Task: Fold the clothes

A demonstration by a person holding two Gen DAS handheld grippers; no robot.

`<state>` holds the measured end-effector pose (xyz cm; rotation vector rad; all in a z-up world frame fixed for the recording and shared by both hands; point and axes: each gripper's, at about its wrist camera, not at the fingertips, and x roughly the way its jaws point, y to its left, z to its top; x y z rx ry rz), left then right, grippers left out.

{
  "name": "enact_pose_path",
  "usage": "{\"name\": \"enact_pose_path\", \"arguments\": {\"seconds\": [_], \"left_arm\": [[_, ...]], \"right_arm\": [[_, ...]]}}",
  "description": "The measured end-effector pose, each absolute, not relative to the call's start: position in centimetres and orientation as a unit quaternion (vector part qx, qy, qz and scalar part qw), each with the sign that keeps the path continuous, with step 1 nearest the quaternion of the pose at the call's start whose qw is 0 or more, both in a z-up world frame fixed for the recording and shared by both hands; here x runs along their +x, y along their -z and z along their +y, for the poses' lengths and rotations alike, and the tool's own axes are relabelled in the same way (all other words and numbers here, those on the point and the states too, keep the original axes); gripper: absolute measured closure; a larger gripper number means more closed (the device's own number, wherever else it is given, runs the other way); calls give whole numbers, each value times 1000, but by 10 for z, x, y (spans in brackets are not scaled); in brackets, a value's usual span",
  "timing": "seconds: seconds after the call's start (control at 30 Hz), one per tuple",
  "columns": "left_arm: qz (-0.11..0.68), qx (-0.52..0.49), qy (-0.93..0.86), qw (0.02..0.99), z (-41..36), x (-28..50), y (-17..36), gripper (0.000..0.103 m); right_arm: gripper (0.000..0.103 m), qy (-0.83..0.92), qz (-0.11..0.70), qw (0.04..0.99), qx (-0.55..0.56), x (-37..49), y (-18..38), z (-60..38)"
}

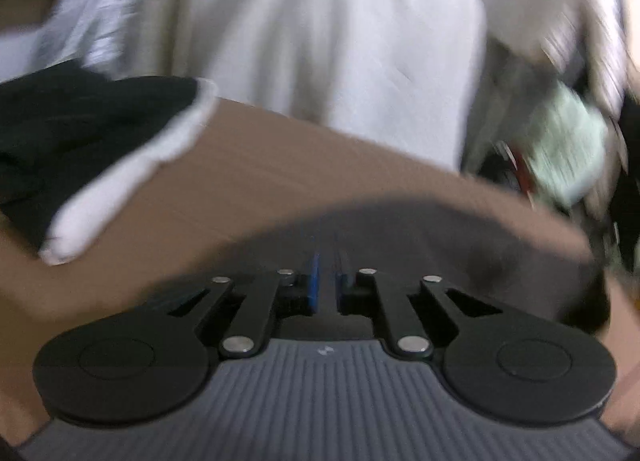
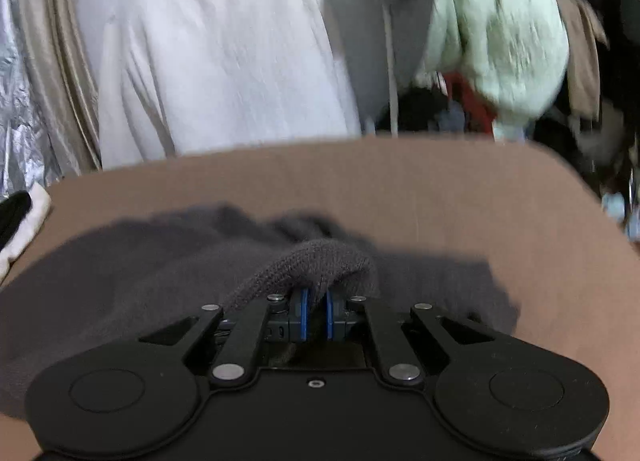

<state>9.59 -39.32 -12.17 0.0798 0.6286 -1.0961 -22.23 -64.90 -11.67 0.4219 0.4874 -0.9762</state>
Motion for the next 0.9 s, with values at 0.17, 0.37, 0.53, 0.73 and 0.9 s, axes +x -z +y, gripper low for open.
{"name": "enact_pose_path", "arguments": {"seconds": [0.17,0.37,0.53,0.73,0.9], "left_arm": [[277,121,576,759,-430,38,149,20],[226,272,561,749,-461,-18,194,4],[264,283,499,775,-493,12,193,86],[140,265,439,847,-563,53,95,88],[128,224,451,855,-610,67,64,65]], "right_arm": [[93,449,197,846,208,-230,112,-651],[93,431,182,847,253,-244,105,-652],[93,398,146,863,274,-252,100,-657],[94,399,92,876,255,-258,91,-659],[94,405,104,866,275,-250,103,-669]]}}
